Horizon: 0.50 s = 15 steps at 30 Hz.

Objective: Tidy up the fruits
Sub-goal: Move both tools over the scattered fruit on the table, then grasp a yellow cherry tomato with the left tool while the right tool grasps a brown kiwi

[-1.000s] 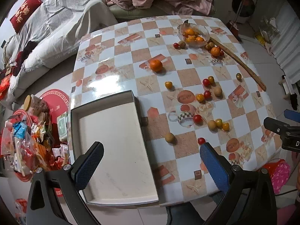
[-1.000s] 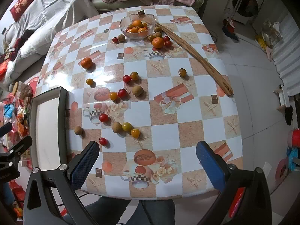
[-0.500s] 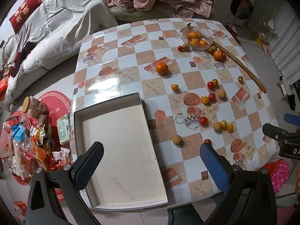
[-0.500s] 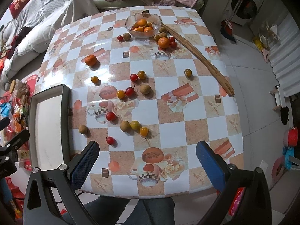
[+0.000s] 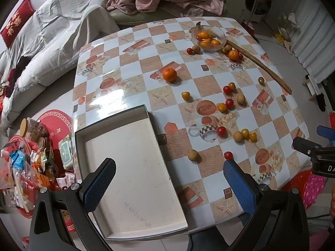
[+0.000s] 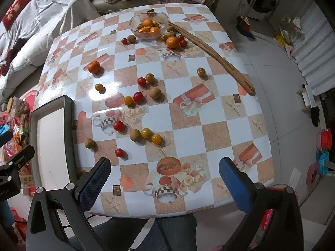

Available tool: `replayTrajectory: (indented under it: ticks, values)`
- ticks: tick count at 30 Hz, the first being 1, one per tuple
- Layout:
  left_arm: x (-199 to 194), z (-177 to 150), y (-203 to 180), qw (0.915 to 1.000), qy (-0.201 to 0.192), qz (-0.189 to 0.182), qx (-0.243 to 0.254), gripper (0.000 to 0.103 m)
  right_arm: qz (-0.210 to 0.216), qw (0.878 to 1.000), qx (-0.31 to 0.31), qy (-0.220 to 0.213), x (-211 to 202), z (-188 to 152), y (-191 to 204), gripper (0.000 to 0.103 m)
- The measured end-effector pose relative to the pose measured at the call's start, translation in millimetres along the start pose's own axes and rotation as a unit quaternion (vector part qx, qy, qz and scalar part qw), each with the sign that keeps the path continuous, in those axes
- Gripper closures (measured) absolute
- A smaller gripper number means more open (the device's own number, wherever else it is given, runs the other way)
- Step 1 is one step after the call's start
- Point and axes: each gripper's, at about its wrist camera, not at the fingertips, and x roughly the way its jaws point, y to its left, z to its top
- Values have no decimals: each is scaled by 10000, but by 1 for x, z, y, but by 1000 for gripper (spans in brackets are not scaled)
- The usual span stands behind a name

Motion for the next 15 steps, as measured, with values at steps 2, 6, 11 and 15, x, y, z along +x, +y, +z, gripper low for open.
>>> replayTrajectory:
  ticks: [2, 6, 11, 15]
  values:
    - [4, 1, -2, 10000, 39, 15, 43, 0, -4, 10000, 19, 21, 1, -2, -2, 0]
    - [12, 4, -8, 9999, 106, 38, 89, 0, 11, 10000, 54, 69, 6, -3, -7, 0]
    - [29, 10, -16, 9997, 218, 109, 65, 0, 76, 9998, 30, 192, 21, 3, -16, 0]
    - [53, 20, -24, 9993, 340, 118, -46, 0, 133, 9993, -127, 312, 41, 15, -18, 0]
